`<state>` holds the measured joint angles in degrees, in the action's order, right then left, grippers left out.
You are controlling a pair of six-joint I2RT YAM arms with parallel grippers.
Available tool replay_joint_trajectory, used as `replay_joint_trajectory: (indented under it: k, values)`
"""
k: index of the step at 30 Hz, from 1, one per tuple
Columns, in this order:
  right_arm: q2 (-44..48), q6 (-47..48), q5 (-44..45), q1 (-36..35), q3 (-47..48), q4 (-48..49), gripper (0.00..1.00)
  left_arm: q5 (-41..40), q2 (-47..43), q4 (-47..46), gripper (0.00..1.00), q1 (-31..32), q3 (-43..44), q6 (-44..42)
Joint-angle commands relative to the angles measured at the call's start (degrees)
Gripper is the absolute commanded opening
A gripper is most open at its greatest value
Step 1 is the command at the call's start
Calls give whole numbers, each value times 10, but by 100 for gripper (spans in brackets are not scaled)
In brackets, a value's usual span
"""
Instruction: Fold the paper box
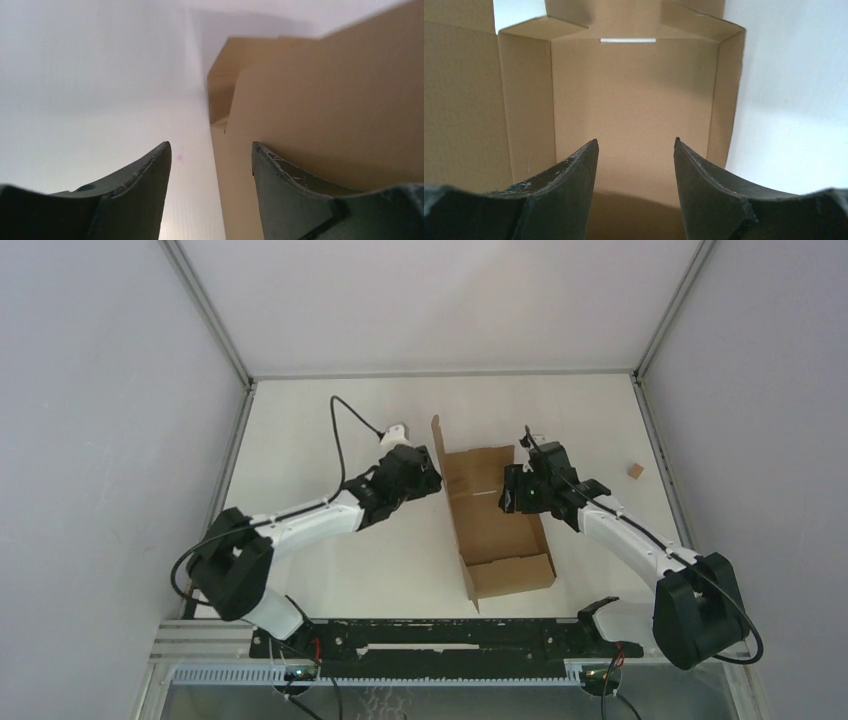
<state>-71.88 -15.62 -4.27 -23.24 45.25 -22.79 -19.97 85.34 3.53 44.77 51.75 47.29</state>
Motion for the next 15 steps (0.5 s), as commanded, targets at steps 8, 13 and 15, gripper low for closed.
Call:
replay_joint_trajectory:
  k: [8, 13, 15]
  values:
    - [54, -21, 94, 24, -13, -27, 66, 53, -40, 22, 66, -65, 76, -67]
    - [79, -33, 131, 20, -21, -59, 65, 66, -136, 19, 66, -55, -20, -41]
    - [74, -42, 142, 25, -22, -74, 65, 66, -165, 26, 66, -46, -51, -35]
